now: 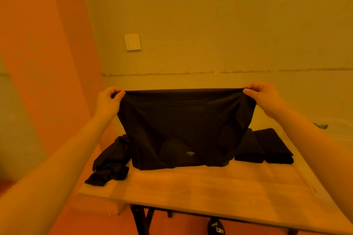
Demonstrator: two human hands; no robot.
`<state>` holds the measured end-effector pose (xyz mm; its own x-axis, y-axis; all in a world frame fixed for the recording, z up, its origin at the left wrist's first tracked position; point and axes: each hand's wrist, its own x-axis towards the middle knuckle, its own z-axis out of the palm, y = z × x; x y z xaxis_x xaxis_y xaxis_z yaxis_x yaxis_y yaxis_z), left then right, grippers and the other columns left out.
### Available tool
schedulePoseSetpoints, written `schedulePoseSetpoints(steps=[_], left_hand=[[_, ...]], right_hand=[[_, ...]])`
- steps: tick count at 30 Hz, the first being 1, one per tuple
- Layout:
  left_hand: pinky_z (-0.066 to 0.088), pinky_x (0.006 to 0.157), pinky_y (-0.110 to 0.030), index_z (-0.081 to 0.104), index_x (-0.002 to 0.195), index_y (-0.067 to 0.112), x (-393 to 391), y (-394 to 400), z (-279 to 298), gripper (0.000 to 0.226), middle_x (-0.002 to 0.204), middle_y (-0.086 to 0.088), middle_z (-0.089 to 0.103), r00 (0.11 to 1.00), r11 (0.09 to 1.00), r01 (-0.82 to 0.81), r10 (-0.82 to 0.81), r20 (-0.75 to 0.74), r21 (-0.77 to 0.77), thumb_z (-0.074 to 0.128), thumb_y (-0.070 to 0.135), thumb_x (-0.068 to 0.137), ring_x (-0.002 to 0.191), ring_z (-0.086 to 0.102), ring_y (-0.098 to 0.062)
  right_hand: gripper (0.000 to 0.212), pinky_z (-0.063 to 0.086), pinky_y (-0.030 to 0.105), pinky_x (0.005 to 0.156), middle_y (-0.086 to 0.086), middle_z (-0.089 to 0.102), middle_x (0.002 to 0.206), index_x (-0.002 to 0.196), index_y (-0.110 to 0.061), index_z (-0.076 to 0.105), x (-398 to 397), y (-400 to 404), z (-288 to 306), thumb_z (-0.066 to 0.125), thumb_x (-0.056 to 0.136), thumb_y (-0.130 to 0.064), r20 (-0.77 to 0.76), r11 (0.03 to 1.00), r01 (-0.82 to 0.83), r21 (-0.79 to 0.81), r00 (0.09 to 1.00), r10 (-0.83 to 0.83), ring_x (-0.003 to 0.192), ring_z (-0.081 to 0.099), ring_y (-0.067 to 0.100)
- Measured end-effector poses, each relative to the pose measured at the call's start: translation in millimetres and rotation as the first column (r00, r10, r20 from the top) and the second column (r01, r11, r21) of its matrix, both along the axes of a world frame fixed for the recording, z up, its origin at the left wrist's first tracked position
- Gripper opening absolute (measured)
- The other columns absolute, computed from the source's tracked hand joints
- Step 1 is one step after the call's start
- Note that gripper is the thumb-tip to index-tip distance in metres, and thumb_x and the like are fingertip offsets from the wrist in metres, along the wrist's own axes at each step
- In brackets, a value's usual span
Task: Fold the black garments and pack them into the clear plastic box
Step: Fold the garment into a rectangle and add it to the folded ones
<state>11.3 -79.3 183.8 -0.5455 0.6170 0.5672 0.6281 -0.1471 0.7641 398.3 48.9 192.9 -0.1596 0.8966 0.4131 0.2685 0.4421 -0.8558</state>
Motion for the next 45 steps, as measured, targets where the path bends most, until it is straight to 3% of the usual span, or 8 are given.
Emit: schedulePoseSetpoints(steps=[7,13,19,26,32,38,43,45], left_hand=[[0.039,0.064,-0.022,0.062,0.097,0.01,12,-17,33,0.012,0.092,-0.005,0.056,0.999,0.987,-0.019,0.014,0.034,0.162,0.051,0.014,0.094,0.088,0.051,-0.018],[0.04,0.067,-0.02,0.064,0.1,0.008,10,-20,31,0.014,0.096,-0.004,0.058,0.999,0.984,-0.038,0.04,-0.007,0.176,0.053,0.013,0.094,0.091,0.053,-0.017],[0.039,0.064,-0.021,0.065,0.097,0.009,-3,21,-13,0.013,0.094,-0.003,0.057,0.999,1.0,-0.028,0.028,-0.021,-0.007,0.054,0.015,0.093,0.086,0.052,-0.016],[0.036,0.074,-0.028,0.066,0.099,0.001,-35,144,-137,0.018,0.099,-0.013,0.062,0.999,0.937,0.018,0.001,0.053,-0.348,0.055,0.013,0.093,0.093,0.056,-0.026],[0.042,0.077,-0.033,0.063,0.105,0.0,-59,240,-221,0.021,0.104,-0.018,0.064,0.998,0.878,-0.029,0.0,-0.06,-0.479,0.053,0.015,0.094,0.097,0.059,-0.033],[0.038,0.1,-0.049,0.047,0.131,0.006,-43,238,-232,0.045,0.135,-0.018,0.047,0.869,0.853,-0.214,-0.056,-0.491,-0.476,0.056,0.022,0.091,0.124,0.042,-0.035],[0.016,0.112,-0.028,0.028,0.145,0.026,27,122,-225,0.068,0.154,0.004,0.02,0.843,0.738,-0.093,-0.299,-0.447,-0.669,0.028,0.062,0.088,0.142,0.018,-0.013],[0.002,0.112,-0.026,0.012,0.147,0.028,40,85,-239,0.088,0.156,0.003,0.007,0.884,0.668,-0.062,-0.307,-0.351,-0.741,0.005,0.073,0.072,0.142,0.0,-0.011]], right_hand=[[0.015,0.041,0.011,0.053,-0.003,0.057,0.074,0.085,-0.014,0.063,8,-16,37,0.052,0.093,-0.008,-0.06,0.997,-0.013,0.076,0.998,0.017,0.067,0.051,0.006],[0.017,0.044,0.024,0.064,0.002,0.06,0.079,0.08,-0.018,0.063,16,-16,30,0.054,0.092,-0.009,-0.038,0.996,-0.085,-0.014,0.996,0.085,0.073,0.055,0.013],[0.016,0.047,0.027,0.067,0.005,0.062,0.082,0.082,-0.015,0.065,2,30,-10,0.054,0.092,-0.009,0.057,0.98,-0.084,-0.182,0.994,0.096,0.076,0.057,0.016],[0.014,0.044,0.024,0.064,0.01,0.062,0.089,0.097,-0.003,0.067,-37,139,-118,0.055,0.091,-0.008,0.371,0.935,0.036,-0.352,0.923,0.104,0.082,0.06,0.021],[0.02,0.042,0.029,0.084,0.016,0.063,0.112,0.106,-0.001,0.066,-69,227,-196,0.055,0.091,-0.008,0.534,0.929,0.13,-0.346,0.842,0.081,0.105,0.057,0.028],[0.05,0.035,0.036,0.105,0.012,0.039,0.144,0.14,-0.013,0.037,-97,231,-210,0.052,0.093,-0.011,0.716,0.962,0.216,-0.166,0.697,-0.033,0.13,0.04,0.026],[0.056,0.014,0.021,0.112,-0.015,0.017,0.151,0.143,-0.032,0.017,-81,95,-219,0.043,0.094,-0.038,0.736,0.983,-0.093,-0.16,0.652,0.181,0.14,0.013,0.003],[0.064,-0.001,0.017,0.11,-0.021,-0.006,0.147,0.137,-0.039,-0.001,-69,54,-233,0.013,0.084,-0.071,0.789,0.962,-0.171,-0.212,0.551,0.272,0.139,-0.005,0.001]])
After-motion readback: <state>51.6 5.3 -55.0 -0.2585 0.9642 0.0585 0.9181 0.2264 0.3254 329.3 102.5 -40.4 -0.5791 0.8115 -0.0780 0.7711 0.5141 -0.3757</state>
